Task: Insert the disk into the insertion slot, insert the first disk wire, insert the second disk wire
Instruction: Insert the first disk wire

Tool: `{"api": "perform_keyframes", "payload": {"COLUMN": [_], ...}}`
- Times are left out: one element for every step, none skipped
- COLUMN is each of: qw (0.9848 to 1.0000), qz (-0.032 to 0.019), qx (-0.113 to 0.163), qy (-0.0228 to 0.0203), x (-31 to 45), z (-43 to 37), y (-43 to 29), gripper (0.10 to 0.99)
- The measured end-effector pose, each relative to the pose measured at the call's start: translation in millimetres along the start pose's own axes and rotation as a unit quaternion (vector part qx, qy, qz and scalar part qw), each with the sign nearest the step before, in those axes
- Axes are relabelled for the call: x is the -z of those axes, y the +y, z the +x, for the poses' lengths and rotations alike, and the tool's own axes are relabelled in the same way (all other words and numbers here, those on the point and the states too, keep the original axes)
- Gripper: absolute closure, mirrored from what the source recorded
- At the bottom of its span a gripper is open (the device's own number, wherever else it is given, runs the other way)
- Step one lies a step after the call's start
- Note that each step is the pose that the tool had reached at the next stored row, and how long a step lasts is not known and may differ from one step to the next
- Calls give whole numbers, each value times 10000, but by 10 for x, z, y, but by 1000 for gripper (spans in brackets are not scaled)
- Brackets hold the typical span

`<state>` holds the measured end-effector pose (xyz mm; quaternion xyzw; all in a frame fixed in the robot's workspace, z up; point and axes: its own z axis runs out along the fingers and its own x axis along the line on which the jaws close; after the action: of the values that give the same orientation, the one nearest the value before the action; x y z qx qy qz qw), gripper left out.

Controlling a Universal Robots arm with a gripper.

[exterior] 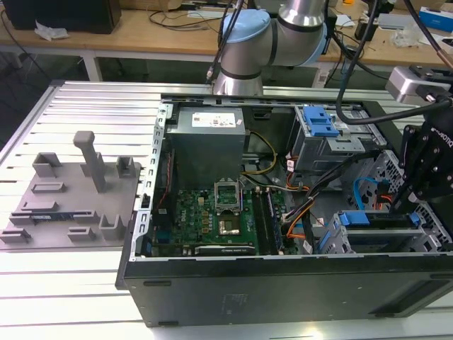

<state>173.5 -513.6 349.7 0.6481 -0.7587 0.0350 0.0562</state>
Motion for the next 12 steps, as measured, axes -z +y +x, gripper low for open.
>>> {"api": "perform_keyframes", "payload": {"qw": [10000, 10000, 10000, 10000, 10000, 9999, 9999, 9999, 9999, 9999, 9999, 9999], "qz": [0, -1, -5, -7, -9, -11, -12, -12, -12, -12, -13, -15], "qx": [2, 6, 17, 28, 40, 44, 49, 50, 51, 51, 51, 51], "qy": [-2, -12, -43, -67, -88, -102, -114, -115, -114, -114, -123, -133], "x": [0, 1, 1, 1, 1, 0, -1, -1, 0, 0, -1, -4], "z": [0, 0, 0, 0, 0, 1, 2, 2, 2, 2, 15, 29], "y": [0, 0, 0, 0, 0, 1, 1, 1, 1, 1, 1, -1], "gripper": [922, 922, 922, 922, 922, 922, 922, 922, 922, 922, 922, 922]}}
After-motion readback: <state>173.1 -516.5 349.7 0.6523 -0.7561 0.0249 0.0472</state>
